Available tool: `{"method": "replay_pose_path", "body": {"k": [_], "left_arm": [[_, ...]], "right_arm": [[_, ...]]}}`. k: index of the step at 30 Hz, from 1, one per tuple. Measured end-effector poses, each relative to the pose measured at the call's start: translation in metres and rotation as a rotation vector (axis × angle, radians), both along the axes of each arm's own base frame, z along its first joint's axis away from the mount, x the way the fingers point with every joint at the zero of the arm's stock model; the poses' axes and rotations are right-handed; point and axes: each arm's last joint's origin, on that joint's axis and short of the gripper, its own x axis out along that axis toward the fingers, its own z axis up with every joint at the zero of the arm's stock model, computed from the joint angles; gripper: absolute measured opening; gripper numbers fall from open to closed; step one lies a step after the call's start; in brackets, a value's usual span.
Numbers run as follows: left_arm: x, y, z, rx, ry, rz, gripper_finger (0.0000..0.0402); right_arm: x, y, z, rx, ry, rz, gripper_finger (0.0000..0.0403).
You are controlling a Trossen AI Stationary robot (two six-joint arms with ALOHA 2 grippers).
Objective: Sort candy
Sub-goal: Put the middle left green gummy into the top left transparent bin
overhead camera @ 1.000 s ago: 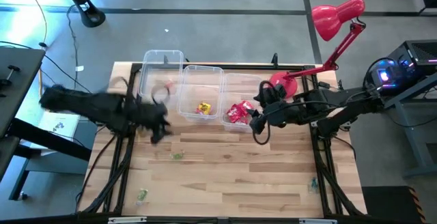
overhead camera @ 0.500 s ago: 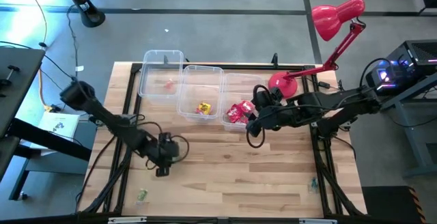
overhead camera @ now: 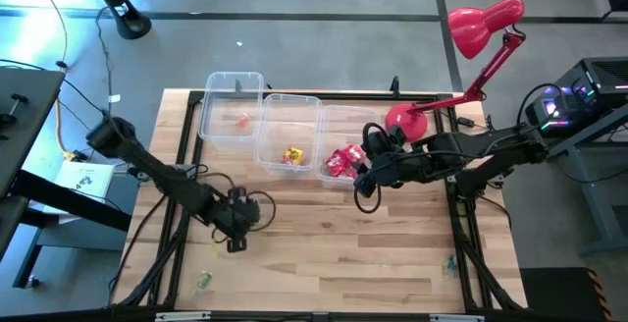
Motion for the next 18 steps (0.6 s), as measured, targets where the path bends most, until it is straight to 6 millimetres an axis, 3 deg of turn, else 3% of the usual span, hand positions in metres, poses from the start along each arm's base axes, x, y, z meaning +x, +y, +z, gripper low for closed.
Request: {"method": "replay_pose_path", "body": {"k": [3,6,9,13,18], "left_arm": [[-0.008,0.008,0.05,0.081,-0.105,0.004,0.0007],[-0.022,0.026,0.099,0.224,-0.274,0.113,0.0005],[-0.04,0.049,0.127,0.388,-0.408,0.294,0.0006],[-0.059,0.087,0.13,0.49,-0.359,0.522,0.0002],[-0.071,0.122,0.101,0.566,-0.159,0.744,0.0009]], "right_arm": [[0.0,0.0,0.0,-0.001,0.002,0.0,0.0247],[0.0,0.0,0.0,-0.006,0.005,0.005,0.0247],[0.0,0.0,0.0,-0.007,0.006,0.006,0.0247],[0.0,0.0,0.0,-0.007,0.006,0.006,0.0247],[0.0,0.0,0.0,-0.011,0.008,0.01,0.0247]]}}
